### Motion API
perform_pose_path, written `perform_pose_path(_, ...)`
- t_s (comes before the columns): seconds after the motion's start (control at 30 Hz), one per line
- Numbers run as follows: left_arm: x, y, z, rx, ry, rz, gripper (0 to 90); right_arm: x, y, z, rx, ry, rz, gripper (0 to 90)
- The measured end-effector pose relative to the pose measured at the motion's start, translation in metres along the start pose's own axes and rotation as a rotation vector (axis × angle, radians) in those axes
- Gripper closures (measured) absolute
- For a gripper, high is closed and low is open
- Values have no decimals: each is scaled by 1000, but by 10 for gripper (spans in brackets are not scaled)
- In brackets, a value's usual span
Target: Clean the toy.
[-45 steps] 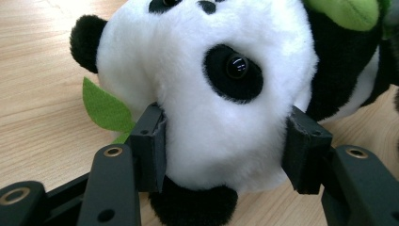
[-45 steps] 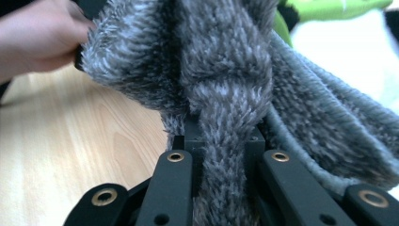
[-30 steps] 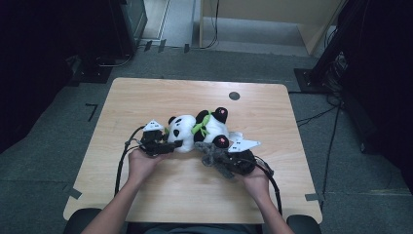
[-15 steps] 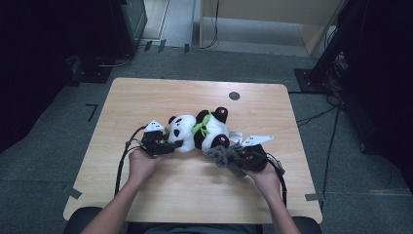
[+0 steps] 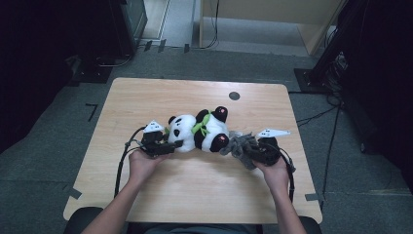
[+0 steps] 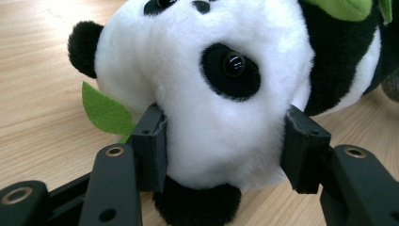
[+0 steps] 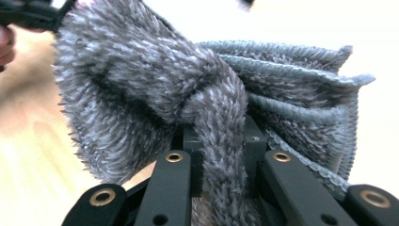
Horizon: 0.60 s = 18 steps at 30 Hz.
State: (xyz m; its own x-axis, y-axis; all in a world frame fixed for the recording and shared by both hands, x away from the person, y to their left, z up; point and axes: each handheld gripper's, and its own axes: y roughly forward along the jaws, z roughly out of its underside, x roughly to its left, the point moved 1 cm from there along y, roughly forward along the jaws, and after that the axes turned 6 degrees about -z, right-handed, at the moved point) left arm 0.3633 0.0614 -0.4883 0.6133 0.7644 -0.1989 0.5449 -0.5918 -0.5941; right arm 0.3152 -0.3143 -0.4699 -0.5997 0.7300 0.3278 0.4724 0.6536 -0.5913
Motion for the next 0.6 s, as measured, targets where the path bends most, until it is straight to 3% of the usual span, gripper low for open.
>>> perform_pose_path(0.2,-3,-2,-1,-13,12,-15,436,-6,-18,-13,-81,29,36,799)
perform_pose_path(0.27,-4,-3,-2,-19,24,-24,438,-3,-25,-22,-109,13,32,799)
perform_pose_path(0.43,-4,-3,-2,-29,19,-25,436,15,-25,-53,-101,-47,-2,800)
perform_pose_path(0.6,-2,-3,-1,-35,12,-13,431,29,-16,-87,-72,-43,-33,799)
